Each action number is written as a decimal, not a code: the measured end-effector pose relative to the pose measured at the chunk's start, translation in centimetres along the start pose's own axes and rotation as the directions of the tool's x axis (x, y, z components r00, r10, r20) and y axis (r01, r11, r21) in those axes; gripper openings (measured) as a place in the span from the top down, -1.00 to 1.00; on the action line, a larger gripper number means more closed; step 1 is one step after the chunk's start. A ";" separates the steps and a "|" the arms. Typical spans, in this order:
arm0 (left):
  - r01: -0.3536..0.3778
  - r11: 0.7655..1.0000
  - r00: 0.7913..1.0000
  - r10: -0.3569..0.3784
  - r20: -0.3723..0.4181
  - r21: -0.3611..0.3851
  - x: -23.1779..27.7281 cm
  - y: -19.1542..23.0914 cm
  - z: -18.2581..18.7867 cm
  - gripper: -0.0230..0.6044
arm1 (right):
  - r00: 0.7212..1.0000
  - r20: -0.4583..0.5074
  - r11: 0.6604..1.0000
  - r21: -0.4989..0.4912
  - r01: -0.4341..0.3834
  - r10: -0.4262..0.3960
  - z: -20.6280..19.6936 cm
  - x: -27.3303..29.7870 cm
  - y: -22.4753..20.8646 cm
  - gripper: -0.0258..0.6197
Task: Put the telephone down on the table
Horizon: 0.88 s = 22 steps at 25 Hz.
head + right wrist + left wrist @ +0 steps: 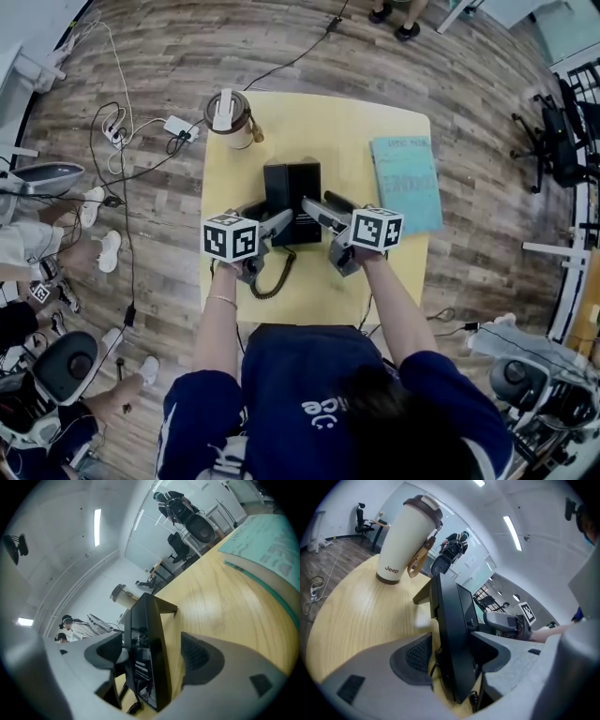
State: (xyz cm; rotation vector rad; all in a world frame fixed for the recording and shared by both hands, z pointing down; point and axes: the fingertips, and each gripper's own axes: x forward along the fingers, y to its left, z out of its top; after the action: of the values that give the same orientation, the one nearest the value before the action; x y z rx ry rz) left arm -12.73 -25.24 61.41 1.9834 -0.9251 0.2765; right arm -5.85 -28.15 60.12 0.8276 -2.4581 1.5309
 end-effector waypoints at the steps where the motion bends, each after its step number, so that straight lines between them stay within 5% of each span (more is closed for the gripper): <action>1: -0.017 1.000 1.000 0.018 0.024 -0.003 -0.3 0.0 0.3 0.16 | 1.000 0.011 1.000 -0.007 0.006 -0.006 0.2 -0.2 0.1 -0.28; 14: -0.100 0.988 0.981 0.078 0.177 0.120 -6.1 -3.8 1.7 0.16 | 0.979 0.127 0.957 -0.225 0.186 -0.160 2.3 -4.3 2.4 -0.30; 22: -0.163 0.967 0.954 0.105 0.279 0.194 -9.4 -7.3 2.9 0.16 | 0.975 0.181 0.933 -0.314 0.178 -0.125 2.4 -7.7 5.9 -0.30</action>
State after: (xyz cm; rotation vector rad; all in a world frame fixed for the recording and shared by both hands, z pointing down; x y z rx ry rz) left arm -14.56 -20.60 50.24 2.1968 -1.2521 0.1945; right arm -1.95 -25.32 51.32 1.0775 -2.5859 0.9987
